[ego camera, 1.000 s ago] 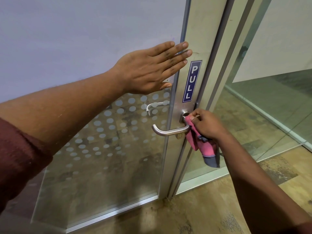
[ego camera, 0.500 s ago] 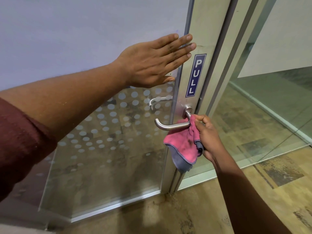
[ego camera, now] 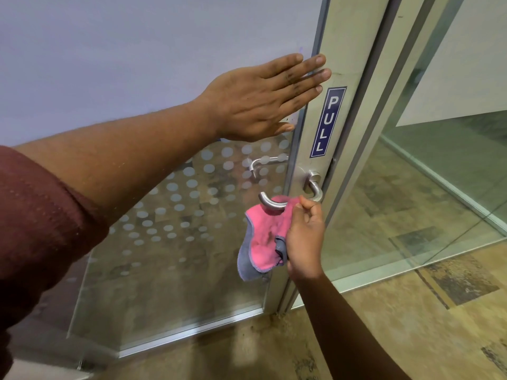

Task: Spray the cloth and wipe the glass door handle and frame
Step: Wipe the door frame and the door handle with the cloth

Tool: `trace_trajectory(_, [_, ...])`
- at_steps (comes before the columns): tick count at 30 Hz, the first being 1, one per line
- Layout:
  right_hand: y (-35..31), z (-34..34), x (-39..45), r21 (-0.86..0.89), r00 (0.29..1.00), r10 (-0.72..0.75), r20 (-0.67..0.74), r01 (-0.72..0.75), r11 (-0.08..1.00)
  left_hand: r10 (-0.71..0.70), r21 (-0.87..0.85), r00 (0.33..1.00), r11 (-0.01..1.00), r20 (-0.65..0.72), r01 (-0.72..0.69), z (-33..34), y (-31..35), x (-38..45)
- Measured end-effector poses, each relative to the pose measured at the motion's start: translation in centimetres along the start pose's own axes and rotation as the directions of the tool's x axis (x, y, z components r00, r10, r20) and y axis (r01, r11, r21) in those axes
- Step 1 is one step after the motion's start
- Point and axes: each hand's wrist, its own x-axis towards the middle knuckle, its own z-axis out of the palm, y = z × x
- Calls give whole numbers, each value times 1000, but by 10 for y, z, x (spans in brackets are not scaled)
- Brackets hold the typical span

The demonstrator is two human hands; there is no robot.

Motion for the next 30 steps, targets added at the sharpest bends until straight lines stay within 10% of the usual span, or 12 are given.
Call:
trace_trajectory(6, [6, 20, -12, -27, 997, -2, -76, 0, 1000, 3, -14, 1000, 1000, -8, -3, 1, 0, 0])
trace_trajectory(11, [-30, -18, -8, -338, 971, 65, 230, 17, 941, 19, -13, 1000, 1000, -2, -19, 2, -1, 0])
trace_trajectory(18, [-144, -27, 25, -801, 852, 114, 511, 423, 423, 13, 2, 1000, 1000, -16, -13, 2, -1, 0])
trace_trajectory(24, [-144, 57, 39, -741, 740, 248, 625, 663, -109, 8, 20, 1000, 1000, -11, -8, 2, -1, 0])
trace_trajectory(30, [-107, 78, 18, -619, 681, 288, 673, 732, -284, 15, 31, 1000, 999, -22, -14, 3, 0, -1])
